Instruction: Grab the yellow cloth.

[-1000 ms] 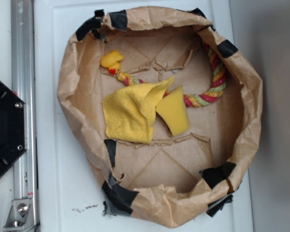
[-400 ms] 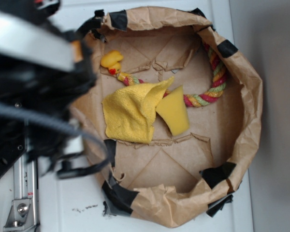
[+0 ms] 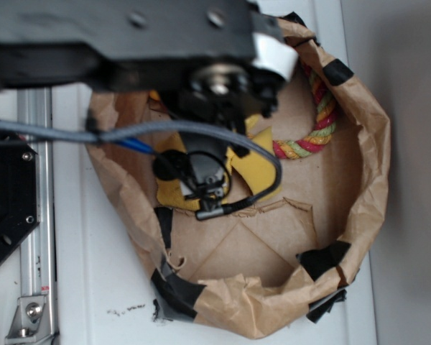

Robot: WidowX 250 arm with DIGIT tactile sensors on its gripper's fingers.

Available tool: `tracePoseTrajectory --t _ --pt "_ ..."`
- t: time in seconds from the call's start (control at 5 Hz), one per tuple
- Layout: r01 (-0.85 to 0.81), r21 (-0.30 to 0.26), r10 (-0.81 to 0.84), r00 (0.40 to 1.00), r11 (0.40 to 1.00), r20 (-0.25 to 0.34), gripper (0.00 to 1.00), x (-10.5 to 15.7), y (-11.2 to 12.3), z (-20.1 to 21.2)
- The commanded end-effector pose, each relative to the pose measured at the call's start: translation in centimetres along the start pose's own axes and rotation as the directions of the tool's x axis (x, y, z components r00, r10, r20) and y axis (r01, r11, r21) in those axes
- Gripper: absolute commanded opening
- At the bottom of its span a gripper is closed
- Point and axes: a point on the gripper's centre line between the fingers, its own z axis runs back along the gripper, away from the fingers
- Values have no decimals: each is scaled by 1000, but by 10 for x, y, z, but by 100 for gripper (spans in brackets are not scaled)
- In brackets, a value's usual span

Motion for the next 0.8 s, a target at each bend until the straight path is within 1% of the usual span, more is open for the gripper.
tracePoseTrajectory --t 0.0,0.2,0.4,0.6 --pt "-27 26 27 1000 999 -5 0 12 -32 -57" --pt "-82 4 82 996 997 -20 0 13 -24 -67" --pt "-123 44 123 992 991 -11 0 21 -18 -60" --pt "-154 70 150 987 986 65 0 21 -8 -18"
